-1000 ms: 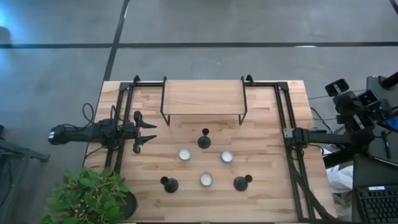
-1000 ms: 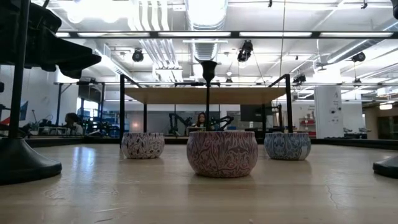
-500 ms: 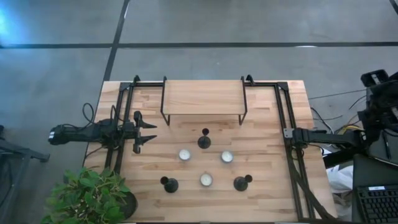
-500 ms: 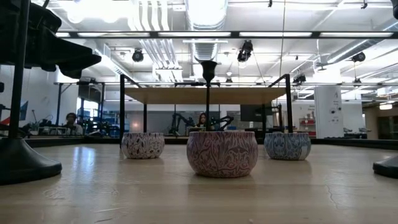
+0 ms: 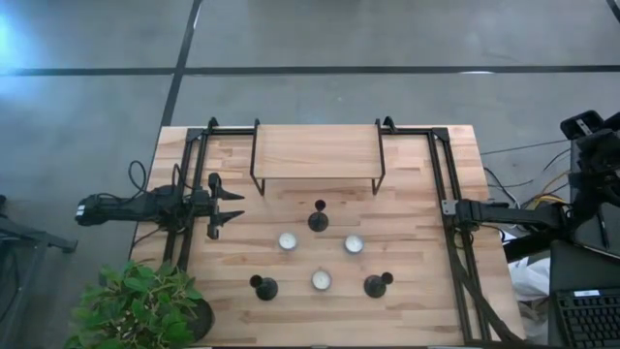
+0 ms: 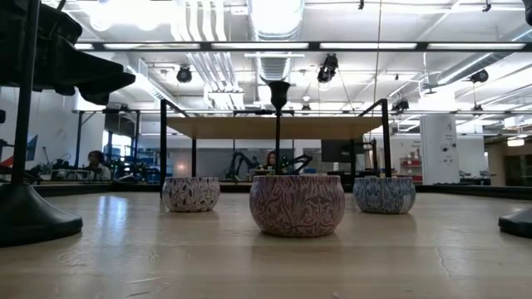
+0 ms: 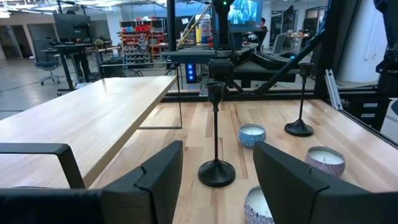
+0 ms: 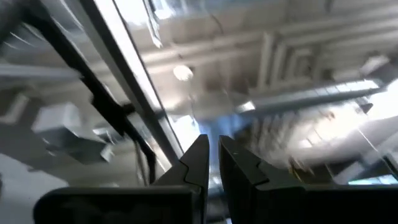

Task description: Pick & Place candle stick holders

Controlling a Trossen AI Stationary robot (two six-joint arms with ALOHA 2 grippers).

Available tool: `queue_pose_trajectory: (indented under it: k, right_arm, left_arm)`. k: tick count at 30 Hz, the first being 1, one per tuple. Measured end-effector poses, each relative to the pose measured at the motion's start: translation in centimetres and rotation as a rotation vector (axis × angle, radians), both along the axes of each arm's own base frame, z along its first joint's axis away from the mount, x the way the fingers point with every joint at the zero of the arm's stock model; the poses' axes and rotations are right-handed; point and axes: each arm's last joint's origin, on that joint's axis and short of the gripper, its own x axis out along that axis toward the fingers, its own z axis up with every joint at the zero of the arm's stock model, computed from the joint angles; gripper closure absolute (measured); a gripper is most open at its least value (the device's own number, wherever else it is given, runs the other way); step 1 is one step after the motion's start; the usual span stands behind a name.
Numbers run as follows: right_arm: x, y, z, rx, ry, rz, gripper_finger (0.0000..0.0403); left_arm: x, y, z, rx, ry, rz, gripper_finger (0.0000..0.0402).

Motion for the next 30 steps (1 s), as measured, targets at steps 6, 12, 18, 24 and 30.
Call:
queue_pose_trajectory:
  k: [6,12,18,24,30]
  right_arm:
    - [1.9,0.2,-0.9,-0.013,0.022,-0.006,0.0369]
    - [7.0,-0.6,-4.5,0.07,0.214,-0.086,0.0369]
    - [14.4,-1.4,-12.9,0.167,0.53,-0.056,0.0369]
    - [17.0,-1.6,-16.9,0.165,0.539,-0.052,0.0369]
    - [19.8,-1.7,-19.4,0.139,0.729,-0.051,0.0369]
  left_arm:
    - [0.0,0.0,0.0,0.0,0.0,0.0,0.02]
    - [0.0,0.0,0.0,0.0,0.0,0.0,0.02]
    - [0.0,0.0,0.0,0.0,0.0,0.0,0.02]
    - [0.1,0.0,0.0,0.0,-0.003,0.003,0.02]
    - [0.1,0.0,-0.1,0.0,0.0,0.003,0.02]
